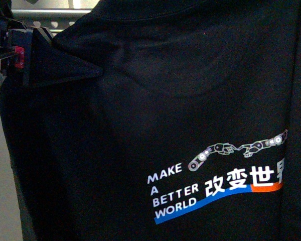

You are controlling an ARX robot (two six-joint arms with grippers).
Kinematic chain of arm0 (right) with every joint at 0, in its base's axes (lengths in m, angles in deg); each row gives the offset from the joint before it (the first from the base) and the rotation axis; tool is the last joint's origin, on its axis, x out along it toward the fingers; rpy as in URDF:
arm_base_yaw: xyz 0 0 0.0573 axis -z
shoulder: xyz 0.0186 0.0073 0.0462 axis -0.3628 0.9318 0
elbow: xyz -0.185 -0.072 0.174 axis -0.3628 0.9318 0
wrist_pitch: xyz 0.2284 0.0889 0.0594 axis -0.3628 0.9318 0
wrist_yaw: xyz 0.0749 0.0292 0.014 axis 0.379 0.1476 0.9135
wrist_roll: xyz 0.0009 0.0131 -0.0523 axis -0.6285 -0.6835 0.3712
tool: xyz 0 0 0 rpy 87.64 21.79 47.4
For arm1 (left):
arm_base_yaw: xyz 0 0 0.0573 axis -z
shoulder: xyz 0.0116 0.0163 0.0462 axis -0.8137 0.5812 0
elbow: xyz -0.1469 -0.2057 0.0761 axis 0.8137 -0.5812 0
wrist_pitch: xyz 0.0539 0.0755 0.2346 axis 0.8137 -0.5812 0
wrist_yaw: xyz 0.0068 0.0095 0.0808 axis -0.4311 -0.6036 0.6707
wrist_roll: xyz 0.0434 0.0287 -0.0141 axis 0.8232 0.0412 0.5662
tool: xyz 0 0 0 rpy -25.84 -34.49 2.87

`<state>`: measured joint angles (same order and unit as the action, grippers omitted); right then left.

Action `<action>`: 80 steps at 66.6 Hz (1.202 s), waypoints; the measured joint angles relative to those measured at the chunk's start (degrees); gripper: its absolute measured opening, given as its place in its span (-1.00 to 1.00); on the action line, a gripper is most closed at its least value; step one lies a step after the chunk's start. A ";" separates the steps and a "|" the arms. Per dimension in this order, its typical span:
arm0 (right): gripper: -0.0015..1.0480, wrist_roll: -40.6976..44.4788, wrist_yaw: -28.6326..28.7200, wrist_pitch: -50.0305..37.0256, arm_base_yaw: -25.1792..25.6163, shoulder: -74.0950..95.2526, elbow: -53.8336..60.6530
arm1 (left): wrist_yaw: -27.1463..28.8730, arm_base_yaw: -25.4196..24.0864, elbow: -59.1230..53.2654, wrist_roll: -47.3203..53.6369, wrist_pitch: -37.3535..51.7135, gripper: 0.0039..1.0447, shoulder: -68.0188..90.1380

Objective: Hang clothes on hanger

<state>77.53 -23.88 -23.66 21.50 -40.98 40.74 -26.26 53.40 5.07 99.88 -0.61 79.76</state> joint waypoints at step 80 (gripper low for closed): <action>0.86 43.65 55.56 25.16 21.53 76.70 -75.06 | 0.46 0.02 -0.11 -0.79 0.00 -0.88 -0.07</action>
<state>121.17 31.68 1.50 43.03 35.72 -34.32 -25.80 53.43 4.96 99.09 -0.61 79.69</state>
